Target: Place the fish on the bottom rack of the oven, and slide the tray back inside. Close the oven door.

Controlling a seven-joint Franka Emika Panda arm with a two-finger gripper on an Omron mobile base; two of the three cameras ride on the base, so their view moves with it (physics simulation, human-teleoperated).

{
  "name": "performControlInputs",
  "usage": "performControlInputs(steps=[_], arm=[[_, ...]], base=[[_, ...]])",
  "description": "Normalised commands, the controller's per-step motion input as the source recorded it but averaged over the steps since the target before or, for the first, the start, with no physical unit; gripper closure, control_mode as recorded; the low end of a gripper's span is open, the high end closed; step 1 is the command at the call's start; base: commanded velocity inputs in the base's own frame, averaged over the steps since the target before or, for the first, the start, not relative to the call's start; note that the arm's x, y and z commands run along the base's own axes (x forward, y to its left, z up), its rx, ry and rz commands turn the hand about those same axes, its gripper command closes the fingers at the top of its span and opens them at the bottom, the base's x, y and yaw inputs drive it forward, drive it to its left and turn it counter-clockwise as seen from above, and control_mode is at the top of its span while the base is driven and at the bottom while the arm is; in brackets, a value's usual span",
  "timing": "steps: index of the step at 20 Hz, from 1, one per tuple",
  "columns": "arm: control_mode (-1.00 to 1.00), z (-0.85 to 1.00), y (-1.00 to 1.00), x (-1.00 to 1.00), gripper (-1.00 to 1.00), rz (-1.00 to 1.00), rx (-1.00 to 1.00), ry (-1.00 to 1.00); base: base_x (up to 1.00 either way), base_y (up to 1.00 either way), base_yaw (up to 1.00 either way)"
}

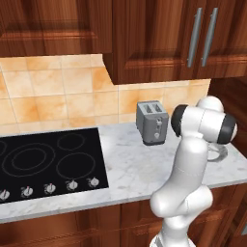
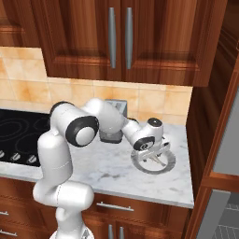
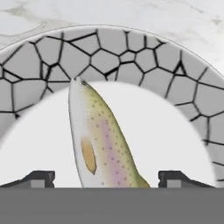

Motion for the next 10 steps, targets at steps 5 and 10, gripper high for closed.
performControlInputs(steps=[5, 10], arm=[[-1.00, -0.06, 0.00, 0.00, 1.00, 0.00, 0.00, -0.05], [-1.00, 0.17, 0.02, -0.19, 1.00, 0.00, 0.00, -0.08]], base=[[0.00, 0.00, 0.00], [0.00, 0.00, 0.00]])
